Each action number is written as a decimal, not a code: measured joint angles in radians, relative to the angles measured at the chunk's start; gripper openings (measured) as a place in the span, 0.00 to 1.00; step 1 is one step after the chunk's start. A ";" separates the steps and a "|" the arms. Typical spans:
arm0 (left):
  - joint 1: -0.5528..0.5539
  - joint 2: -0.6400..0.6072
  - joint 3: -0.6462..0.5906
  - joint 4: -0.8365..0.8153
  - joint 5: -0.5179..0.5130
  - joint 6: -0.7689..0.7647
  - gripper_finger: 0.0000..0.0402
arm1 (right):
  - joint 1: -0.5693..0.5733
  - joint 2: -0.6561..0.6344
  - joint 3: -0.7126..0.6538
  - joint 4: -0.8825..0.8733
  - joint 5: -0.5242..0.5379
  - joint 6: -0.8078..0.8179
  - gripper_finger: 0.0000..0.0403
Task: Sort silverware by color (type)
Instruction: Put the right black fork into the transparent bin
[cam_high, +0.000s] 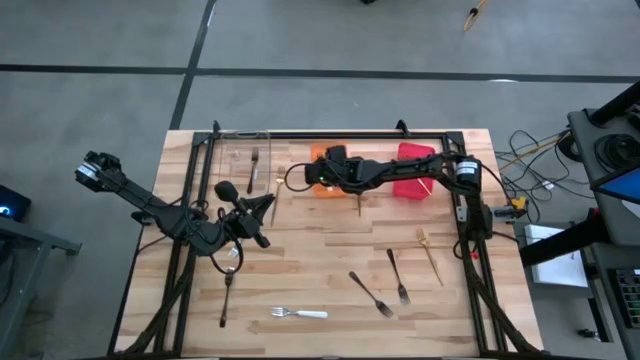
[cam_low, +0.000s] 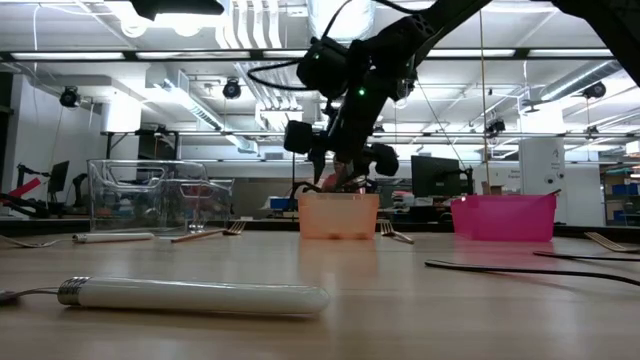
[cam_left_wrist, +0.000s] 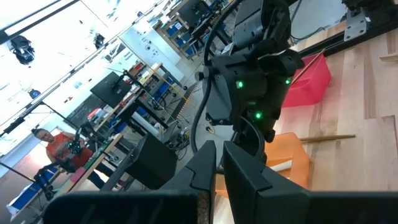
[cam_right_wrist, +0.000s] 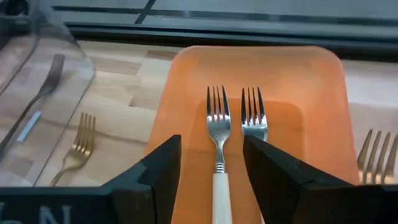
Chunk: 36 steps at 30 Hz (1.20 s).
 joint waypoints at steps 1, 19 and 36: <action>0.000 0.000 0.000 0.000 0.000 0.000 0.03 | 0.003 -0.004 0.000 -0.001 0.000 -0.023 0.41; 0.000 0.000 0.000 0.011 0.003 -0.001 0.03 | 0.260 -0.173 -0.010 -0.344 0.001 -0.663 0.35; 0.005 0.006 0.000 0.182 0.181 -0.009 0.03 | 0.437 -0.633 -0.448 -0.087 0.002 -0.930 0.32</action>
